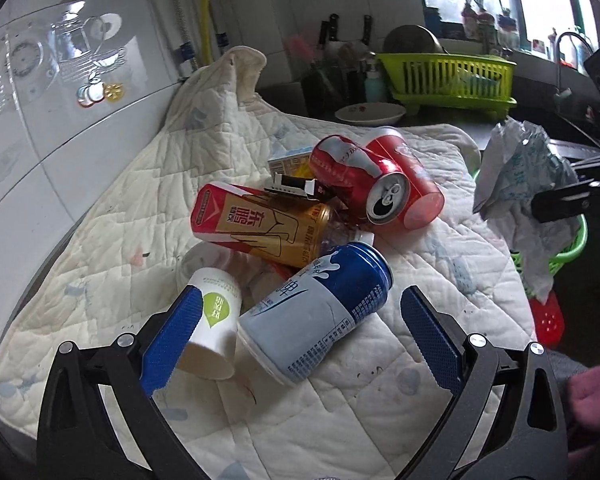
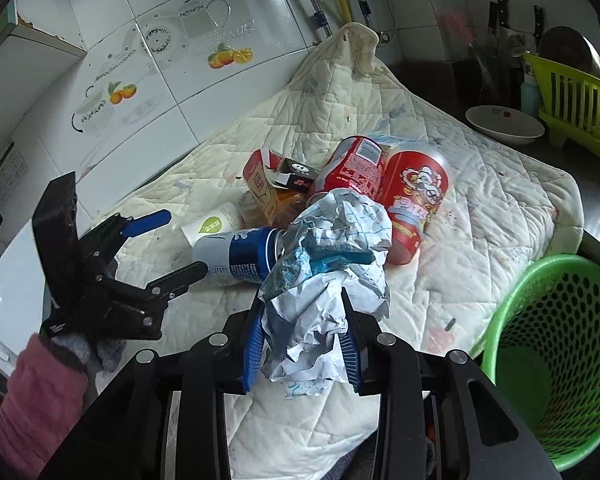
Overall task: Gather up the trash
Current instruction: 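Carry the foil into the green basket with the right gripper while the left gripper grasps the blue-white beer can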
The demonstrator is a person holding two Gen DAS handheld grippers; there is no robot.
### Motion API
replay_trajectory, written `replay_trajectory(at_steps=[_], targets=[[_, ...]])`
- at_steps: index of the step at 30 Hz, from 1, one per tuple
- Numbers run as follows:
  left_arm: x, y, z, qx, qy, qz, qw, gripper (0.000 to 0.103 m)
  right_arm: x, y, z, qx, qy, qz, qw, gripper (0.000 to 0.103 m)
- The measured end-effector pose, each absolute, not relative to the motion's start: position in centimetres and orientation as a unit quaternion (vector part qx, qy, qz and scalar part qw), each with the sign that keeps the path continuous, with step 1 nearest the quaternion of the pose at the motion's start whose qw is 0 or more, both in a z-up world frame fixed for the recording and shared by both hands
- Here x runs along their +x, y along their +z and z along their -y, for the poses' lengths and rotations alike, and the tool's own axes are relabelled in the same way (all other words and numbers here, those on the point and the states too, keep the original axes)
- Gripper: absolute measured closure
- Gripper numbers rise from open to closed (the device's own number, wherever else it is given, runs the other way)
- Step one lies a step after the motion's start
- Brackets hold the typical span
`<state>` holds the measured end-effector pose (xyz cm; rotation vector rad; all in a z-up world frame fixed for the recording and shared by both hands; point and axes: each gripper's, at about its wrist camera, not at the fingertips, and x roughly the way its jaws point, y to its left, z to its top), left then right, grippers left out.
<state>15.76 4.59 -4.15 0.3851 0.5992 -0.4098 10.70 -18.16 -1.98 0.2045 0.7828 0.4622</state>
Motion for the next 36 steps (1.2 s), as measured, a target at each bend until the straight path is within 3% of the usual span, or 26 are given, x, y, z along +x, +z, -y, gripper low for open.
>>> replay_trajectory(at_steps=[13, 24, 27, 31, 36], targets=[[18.9, -5.8, -1.9, 0.308, -0.289, -0.306, 0.853, 0.005, 8.1, -3.2, 26.9, 0.132, 0.120, -0.395, 0.901, 0.070], [20.9, -8.2, -1.4, 0.327, -0.301, -0.342, 0.828, 0.005, 9.0, -5.8, 33.7, 0.149, 0.018, -0.419, 0.896, 0.070], [20.8, -8.6, -1.0, 0.333, -0.297, -0.343, 0.826, 0.011, 9.5, -6.4, 34.9, 0.145, 0.000, -0.425, 0.894, 0.069], [20.5, -9.2, -0.5, 0.334, -0.289, -0.353, 0.825, 0.032, 9.7, -7.0, 36.1, 0.148, -0.019, -0.430, 0.890, 0.069], [20.1, -8.9, -0.5, 0.312, -0.268, -0.355, 0.839, 0.033, 9.8, -8.0, 37.7, 0.154, -0.035, -0.432, 0.888, 0.058]])
